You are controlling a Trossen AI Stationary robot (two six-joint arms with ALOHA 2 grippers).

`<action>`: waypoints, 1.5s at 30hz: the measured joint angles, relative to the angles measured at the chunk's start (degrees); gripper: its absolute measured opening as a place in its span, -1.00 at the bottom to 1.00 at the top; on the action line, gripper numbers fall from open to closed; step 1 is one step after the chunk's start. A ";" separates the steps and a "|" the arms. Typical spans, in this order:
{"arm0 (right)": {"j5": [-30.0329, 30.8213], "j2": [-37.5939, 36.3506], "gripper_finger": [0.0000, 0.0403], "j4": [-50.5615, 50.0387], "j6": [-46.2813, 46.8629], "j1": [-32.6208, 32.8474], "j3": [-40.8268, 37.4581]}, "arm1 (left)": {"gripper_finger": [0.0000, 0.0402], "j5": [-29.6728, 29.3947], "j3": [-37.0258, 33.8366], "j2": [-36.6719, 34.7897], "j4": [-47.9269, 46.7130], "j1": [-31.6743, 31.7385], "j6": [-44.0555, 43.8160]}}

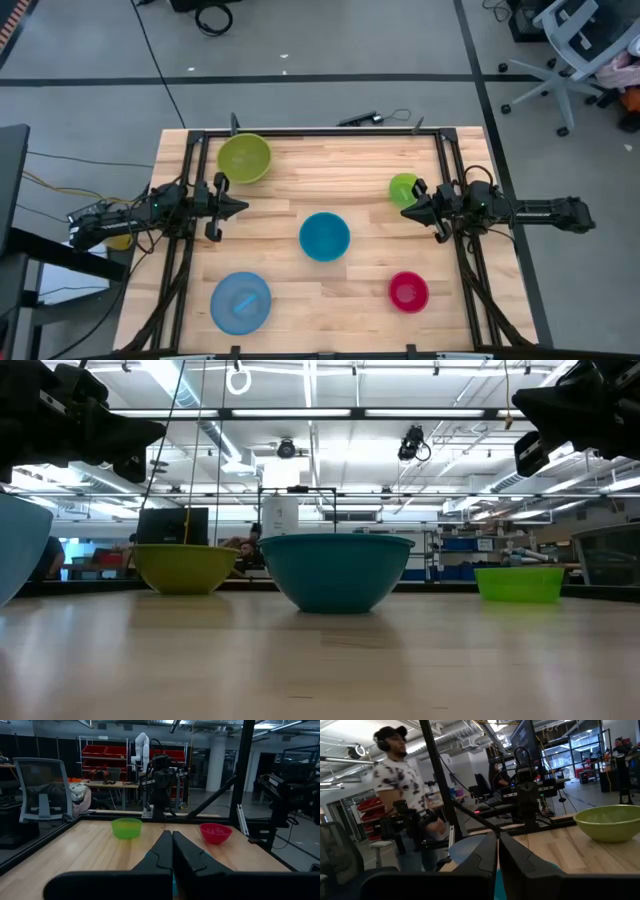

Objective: Nest bowls inside each other

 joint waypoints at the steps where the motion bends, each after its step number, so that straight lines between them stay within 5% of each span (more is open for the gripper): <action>1: 0.00 0.00 -0.87 0.00 0.00 0.01 0.00 | -0.99 -0.01 0.00 0.00 0.01 -0.01 0.00; 33: 0.00 0.00 -0.87 0.00 0.00 0.00 -0.01 | -0.99 0.00 0.00 0.00 0.11 0.00 -0.09; 38: 0.00 0.00 -0.87 0.00 0.00 0.01 -0.01 | -0.99 -0.03 0.01 0.01 0.97 0.00 -10.42; 45: 0.44 -0.01 -0.87 -0.07 -2.90 -0.02 0.00 | -0.99 -15.61 0.02 0.04 2.05 -0.02 -13.11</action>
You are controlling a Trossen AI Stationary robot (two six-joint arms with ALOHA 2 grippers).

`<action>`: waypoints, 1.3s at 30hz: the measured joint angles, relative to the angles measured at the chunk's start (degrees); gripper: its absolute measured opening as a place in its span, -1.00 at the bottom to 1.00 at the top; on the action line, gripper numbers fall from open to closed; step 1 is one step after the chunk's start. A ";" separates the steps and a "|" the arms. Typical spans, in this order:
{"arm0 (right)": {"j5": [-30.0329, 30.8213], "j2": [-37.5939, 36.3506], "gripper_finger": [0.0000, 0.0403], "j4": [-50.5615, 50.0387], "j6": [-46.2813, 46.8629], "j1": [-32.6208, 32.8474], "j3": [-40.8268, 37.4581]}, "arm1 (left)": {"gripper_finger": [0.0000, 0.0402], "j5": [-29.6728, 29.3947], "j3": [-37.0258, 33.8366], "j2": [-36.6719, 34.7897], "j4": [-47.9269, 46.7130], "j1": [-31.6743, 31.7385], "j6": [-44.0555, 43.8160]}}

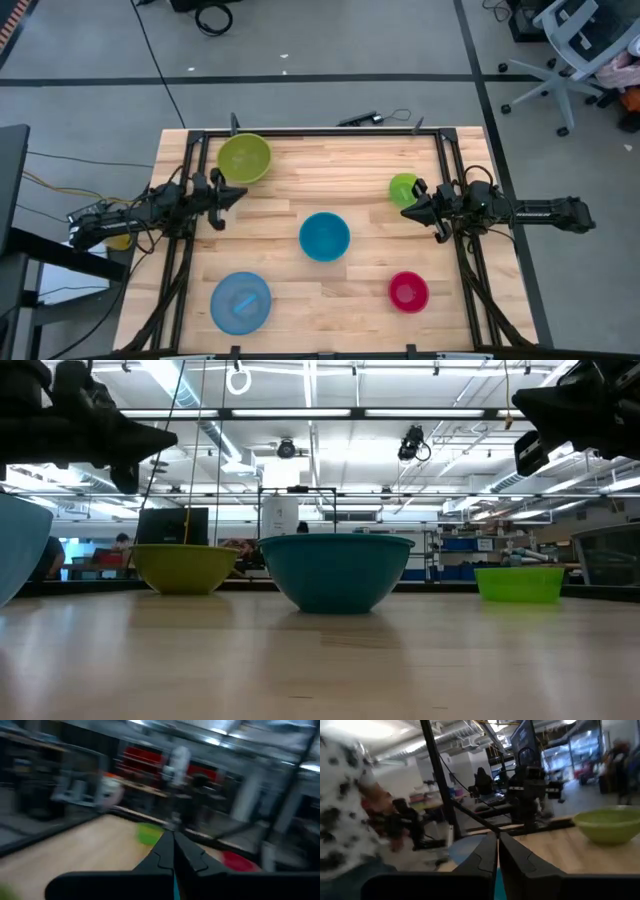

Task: Nest bowls inside each other
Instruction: Stack the light blue bowl on the green bowl

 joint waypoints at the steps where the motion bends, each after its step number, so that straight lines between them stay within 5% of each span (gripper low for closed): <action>1: 1.40 0.01 -0.87 0.00 -4.12 -0.19 -0.01 | -0.99 -1.97 0.00 -0.02 0.10 0.02 -1.61; 7: 12.61 -0.01 -0.87 0.64 -18.45 -0.41 -0.01 | -0.99 -0.25 3.47 2.66 -9.48 -0.68 -1.68; 14: 18.64 0.01 -0.87 13.80 -10.31 -0.52 -0.01 | -0.99 1.08 18.80 16.57 -25.47 -3.73 7.96; 21: 21.01 0.01 -0.87 26.70 -8.45 -0.52 -0.01 | -0.89 1.56 26.54 30.20 -29.17 -4.85 -7.00; 27: 35.11 1.70 -0.91 13.40 19.25 -0.62 0.30 | -0.50 7.47 28.83 37.75 -33.10 -9.55 -17.71; 33: 28.79 8.69 -0.96 -9.50 41.18 -0.59 0.47 | -0.38 10.85 28.85 42.02 -36.18 -16.33 -31.01; 39: 22.17 19.60 -0.97 -8.44 39.93 -0.56 5.29 | -0.42 13.60 28.89 42.31 -38.78 -21.33 -36.31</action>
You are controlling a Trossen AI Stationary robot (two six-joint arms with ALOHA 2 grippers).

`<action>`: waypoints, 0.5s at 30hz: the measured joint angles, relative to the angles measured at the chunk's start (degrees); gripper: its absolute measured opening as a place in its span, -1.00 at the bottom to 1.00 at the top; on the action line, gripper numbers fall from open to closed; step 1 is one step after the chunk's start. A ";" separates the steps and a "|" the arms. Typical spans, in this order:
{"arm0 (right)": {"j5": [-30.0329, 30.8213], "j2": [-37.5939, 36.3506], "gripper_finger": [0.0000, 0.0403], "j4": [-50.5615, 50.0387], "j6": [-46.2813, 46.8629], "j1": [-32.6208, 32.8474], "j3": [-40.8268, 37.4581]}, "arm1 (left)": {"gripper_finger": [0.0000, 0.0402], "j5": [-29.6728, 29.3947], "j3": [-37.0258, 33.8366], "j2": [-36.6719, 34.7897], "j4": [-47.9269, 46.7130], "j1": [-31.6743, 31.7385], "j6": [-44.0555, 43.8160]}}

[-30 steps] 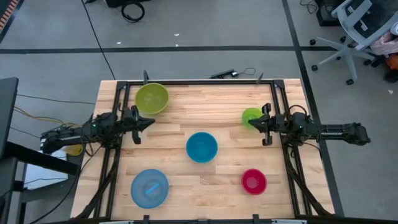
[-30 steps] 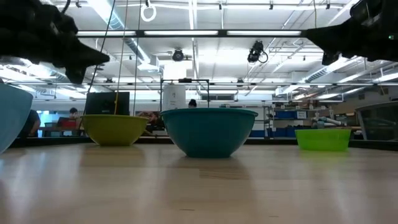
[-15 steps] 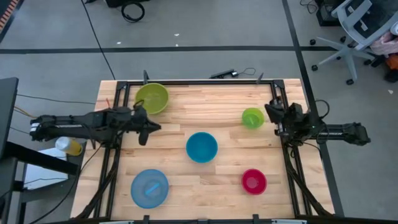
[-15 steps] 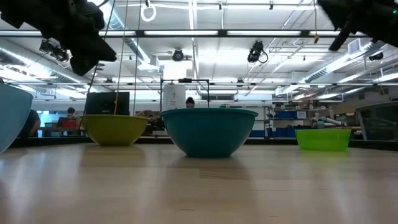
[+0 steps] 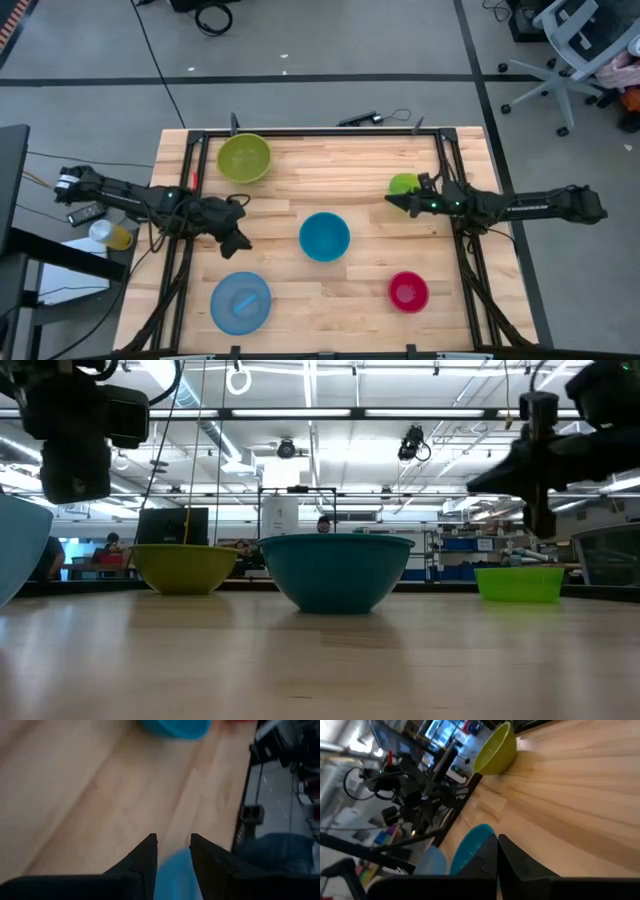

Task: Nest bowls inside each other
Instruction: Stack the light blue bowl on the green bowl

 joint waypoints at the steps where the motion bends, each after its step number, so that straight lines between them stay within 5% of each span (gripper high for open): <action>1: -0.31 2.06 -0.97 0.00 -0.90 0.00 1.74 | -0.42 0.13 0.00 -0.08 -0.48 -0.52 -0.51; 10: 0.91 27.19 -0.97 0.00 -5.90 0.85 22.22 | -0.42 2.70 0.04 -0.07 -0.60 -3.95 -1.26; 15: 2.62 40.79 -0.97 -0.04 -1.21 2.40 33.01 | -0.42 7.19 0.07 0.03 -0.54 -7.58 -3.07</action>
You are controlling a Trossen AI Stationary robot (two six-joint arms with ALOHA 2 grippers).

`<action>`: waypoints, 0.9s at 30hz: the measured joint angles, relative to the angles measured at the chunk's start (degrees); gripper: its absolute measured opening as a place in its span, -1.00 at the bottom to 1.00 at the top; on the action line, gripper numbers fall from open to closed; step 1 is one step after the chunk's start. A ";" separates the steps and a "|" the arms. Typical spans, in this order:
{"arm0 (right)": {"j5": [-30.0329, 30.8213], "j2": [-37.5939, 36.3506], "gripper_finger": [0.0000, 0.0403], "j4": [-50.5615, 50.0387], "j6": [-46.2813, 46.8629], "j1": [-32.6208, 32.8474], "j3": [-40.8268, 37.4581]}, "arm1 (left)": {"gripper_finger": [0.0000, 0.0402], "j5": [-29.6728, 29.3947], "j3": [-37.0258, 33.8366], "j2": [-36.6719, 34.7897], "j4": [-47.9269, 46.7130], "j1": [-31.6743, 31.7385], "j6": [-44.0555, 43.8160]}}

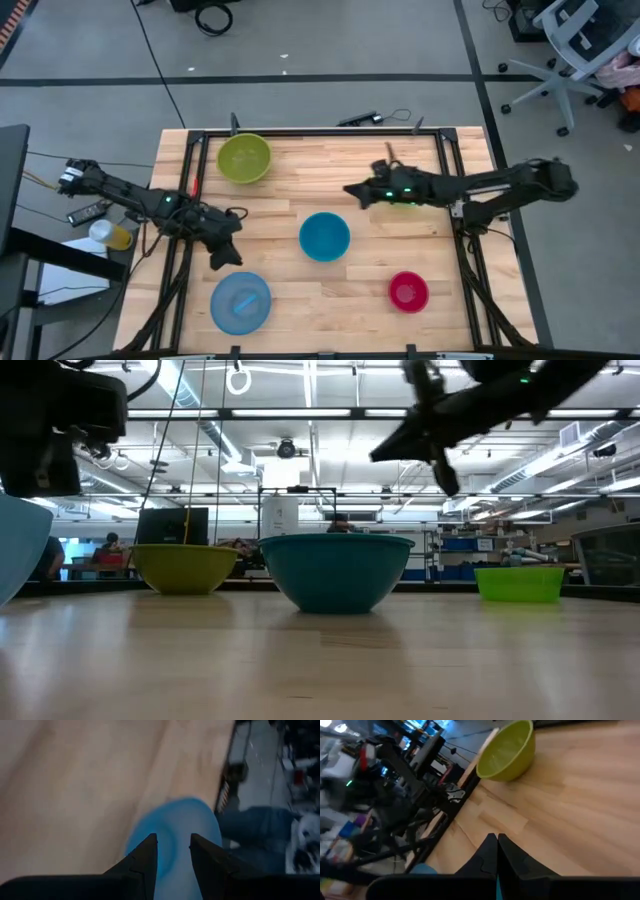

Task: Nest bowls inside each other
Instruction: Stack the light blue bowl on the green bowl

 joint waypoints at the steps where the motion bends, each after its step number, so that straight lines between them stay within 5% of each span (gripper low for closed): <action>1: -0.93 2.51 -0.97 0.02 1.52 0.28 2.04 | -0.42 0.58 0.00 0.00 -0.07 -1.14 -0.04; 5: -8.65 13.12 -0.97 0.01 2.54 2.68 10.89 | -0.42 0.24 0.00 0.02 -0.12 -5.73 -0.04; 17: -5.51 41.33 -0.94 -10.12 -4.19 12.36 42.80 | -0.42 -1.48 0.00 0.02 -2.20 -11.89 0.70; 27: -4.00 57.66 -0.50 -25.50 -18.60 16.02 68.78 | -0.42 -1.53 0.00 0.02 -2.46 -14.54 5.09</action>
